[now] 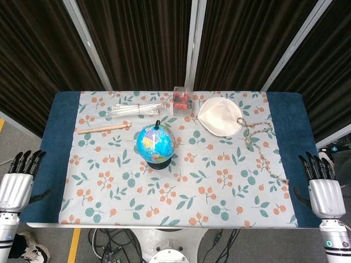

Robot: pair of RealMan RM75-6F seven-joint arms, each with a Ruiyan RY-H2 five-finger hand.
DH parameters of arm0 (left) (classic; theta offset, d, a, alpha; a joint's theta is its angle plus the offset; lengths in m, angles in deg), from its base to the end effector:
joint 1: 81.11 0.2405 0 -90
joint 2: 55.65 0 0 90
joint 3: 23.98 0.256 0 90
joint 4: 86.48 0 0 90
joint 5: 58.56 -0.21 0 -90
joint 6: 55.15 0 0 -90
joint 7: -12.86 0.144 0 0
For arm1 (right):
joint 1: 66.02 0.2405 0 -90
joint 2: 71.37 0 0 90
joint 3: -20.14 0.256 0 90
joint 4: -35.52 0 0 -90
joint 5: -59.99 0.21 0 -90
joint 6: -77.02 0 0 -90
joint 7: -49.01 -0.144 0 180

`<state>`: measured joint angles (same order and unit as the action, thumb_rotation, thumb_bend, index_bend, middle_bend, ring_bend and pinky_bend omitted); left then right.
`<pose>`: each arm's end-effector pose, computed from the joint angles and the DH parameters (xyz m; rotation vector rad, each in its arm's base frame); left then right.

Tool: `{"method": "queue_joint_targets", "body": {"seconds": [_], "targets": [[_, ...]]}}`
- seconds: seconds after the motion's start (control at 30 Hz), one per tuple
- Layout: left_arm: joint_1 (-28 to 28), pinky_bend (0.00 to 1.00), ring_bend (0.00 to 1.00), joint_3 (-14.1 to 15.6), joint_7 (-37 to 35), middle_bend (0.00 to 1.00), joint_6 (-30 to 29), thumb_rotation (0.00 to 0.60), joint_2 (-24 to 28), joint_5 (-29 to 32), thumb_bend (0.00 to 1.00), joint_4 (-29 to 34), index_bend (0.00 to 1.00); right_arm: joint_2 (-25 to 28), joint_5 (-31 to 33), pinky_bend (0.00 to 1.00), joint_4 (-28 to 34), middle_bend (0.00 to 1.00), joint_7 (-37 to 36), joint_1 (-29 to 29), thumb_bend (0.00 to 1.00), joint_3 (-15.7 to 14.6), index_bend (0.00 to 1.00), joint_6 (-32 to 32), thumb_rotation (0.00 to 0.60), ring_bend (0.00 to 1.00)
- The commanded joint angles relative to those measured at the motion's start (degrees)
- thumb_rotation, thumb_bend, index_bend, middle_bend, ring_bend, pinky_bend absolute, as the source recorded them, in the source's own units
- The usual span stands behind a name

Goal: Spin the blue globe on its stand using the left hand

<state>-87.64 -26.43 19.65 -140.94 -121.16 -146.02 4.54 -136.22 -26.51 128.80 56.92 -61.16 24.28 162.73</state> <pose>-0.3046 0.1886 0.1526 -1.4541 -0.7785 -0.8574 -0.3029 -0.1852 0.1576 1.4092 -0.7927 0.8517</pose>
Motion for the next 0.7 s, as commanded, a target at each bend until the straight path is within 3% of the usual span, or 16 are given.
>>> {"method": "queue_joint_targets", "body": {"seconds": [0.03, 0.7], "targets": [[-0.1, 0.02, 0.0, 0.0, 0.1, 0.07, 0.2, 0.6, 0.0, 0.0, 0.07, 0.1, 0.05, 0.1, 0.1, 0.0, 0.0, 0.0, -0.2, -0.1, 0.22, 0.0, 0.0, 0.0, 0.6, 0.0], [-4.1, 0.02, 0.0, -0.1, 0.3, 0.07, 3.2, 0.6, -0.7, -4.4, 0.07, 3.1, 0.05, -0.4, 1.1, 0.0, -1.6, 0.0, -1.1, 0.0, 0.22, -0.4, 0.0, -1.6, 0.6, 0.0]]}}
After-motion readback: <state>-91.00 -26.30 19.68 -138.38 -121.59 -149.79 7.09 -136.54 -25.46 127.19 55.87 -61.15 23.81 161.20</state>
